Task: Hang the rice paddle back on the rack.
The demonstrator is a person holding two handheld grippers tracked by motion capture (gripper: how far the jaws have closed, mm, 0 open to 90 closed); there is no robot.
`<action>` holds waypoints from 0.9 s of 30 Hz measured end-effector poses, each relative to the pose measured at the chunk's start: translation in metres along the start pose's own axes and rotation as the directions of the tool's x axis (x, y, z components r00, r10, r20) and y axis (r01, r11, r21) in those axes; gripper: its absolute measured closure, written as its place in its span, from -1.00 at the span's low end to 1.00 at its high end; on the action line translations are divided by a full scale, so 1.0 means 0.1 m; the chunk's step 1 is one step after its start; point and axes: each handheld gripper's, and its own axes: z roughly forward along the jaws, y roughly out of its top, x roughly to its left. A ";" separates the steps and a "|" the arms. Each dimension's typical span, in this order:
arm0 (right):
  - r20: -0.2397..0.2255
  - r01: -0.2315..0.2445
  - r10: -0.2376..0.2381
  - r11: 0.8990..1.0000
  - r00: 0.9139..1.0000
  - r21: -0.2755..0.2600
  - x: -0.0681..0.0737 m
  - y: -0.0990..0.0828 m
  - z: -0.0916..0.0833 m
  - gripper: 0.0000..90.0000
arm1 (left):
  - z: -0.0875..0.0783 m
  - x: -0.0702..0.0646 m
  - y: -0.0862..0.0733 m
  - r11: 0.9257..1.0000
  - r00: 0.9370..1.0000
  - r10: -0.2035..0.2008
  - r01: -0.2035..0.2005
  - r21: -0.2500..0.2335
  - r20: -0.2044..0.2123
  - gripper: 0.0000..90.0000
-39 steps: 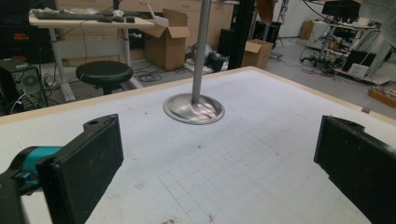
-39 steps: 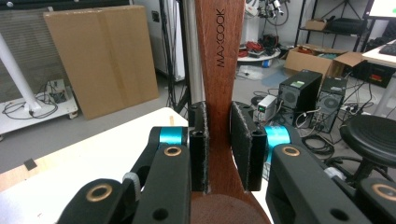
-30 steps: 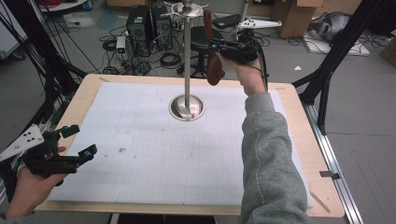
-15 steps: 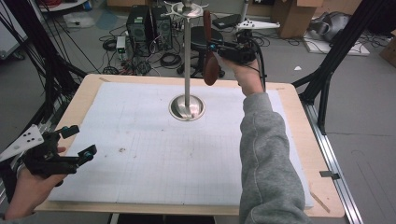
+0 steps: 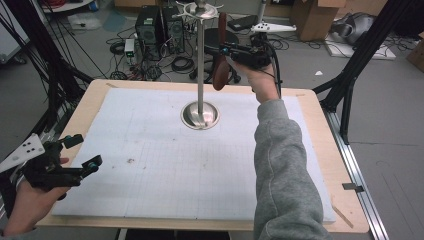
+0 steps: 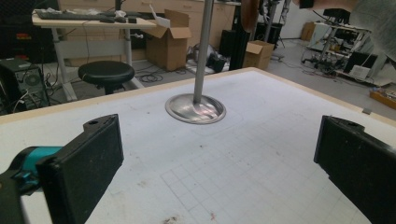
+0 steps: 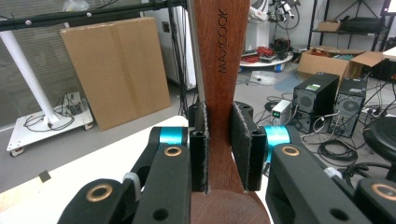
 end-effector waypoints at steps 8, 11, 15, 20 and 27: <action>-0.009 -0.005 0.005 1.000 1.000 -0.008 0.00 -0.01 0.02 0.73 | 0.00 -0.01 0.00 1.000 1.000 0.001 -0.001 0.002 0.001 -0.96; -0.007 -0.001 0.001 1.000 1.000 -0.012 0.00 -0.01 0.03 0.72 | 0.00 -0.01 0.00 1.000 1.000 0.002 -0.002 0.002 0.001 -0.96; 0.036 0.027 -0.027 1.000 0.999 0.005 0.03 -0.01 0.01 0.56 | 0.01 -0.01 0.00 1.000 1.000 0.001 -0.001 0.001 0.001 -0.96; 0.086 0.056 -0.060 0.997 0.994 0.045 0.07 -0.03 -0.01 0.18 | 0.04 0.00 0.01 1.000 1.000 -0.007 0.007 -0.002 0.006 -0.96; 0.082 0.066 -0.072 0.995 0.994 0.075 0.10 -0.14 -0.11 -0.30 | 0.12 0.01 0.06 1.000 1.000 -0.008 0.008 -0.012 0.018 -0.96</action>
